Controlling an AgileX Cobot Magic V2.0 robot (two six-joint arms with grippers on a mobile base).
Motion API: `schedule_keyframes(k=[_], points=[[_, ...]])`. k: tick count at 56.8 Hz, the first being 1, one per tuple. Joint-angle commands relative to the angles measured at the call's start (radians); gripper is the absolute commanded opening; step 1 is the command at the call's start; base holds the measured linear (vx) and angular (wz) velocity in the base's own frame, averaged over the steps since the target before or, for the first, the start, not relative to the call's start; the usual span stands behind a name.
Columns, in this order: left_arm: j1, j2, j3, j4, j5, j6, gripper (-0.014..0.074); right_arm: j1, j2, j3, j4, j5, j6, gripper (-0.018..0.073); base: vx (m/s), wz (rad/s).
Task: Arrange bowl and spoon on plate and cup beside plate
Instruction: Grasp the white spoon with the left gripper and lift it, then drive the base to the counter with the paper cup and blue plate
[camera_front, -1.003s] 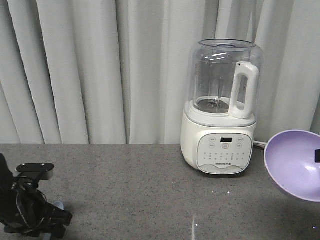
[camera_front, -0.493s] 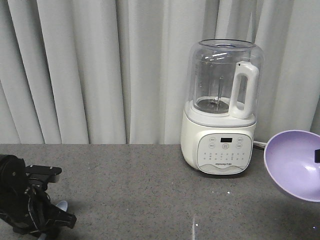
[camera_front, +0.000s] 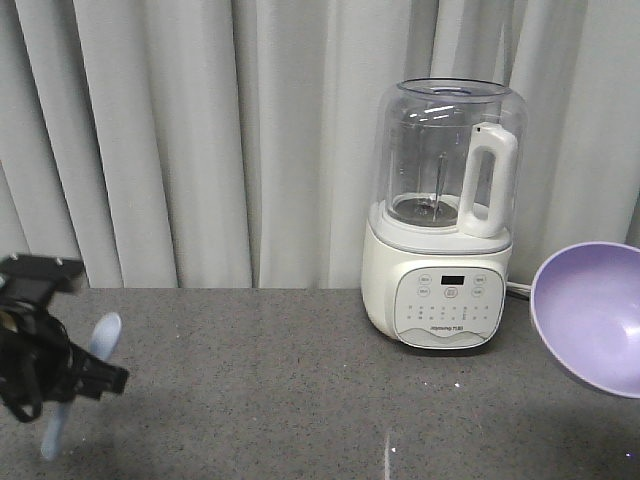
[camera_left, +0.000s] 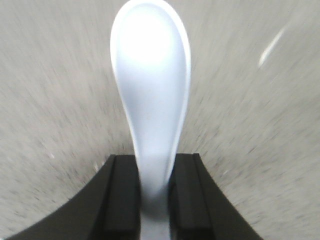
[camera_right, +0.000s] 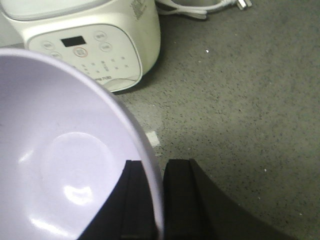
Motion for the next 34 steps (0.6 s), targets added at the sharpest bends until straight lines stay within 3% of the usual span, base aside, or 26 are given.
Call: schedule_keyframes(k=[1,17,34], points=[[-0.007,-0.180,-0.024,-0.020,-0.088,0.001,-0.0006,-0.004,-0.085,-0.016,0.054,-0.039,-0.032,-0.0009,0.00,0.00],[-0.006,-0.548,-0.024,-0.002,-0.068,-0.004,-0.0006,-0.004,-0.330,0.124,0.136,-0.046,-0.085,-0.0009,0.00,0.00],[-0.006,-0.622,-0.024,-0.002,-0.047,-0.034,-0.0003,-0.004,-0.370,0.147,0.186,-0.011,-0.085,-0.0009,0.00,0.00]])
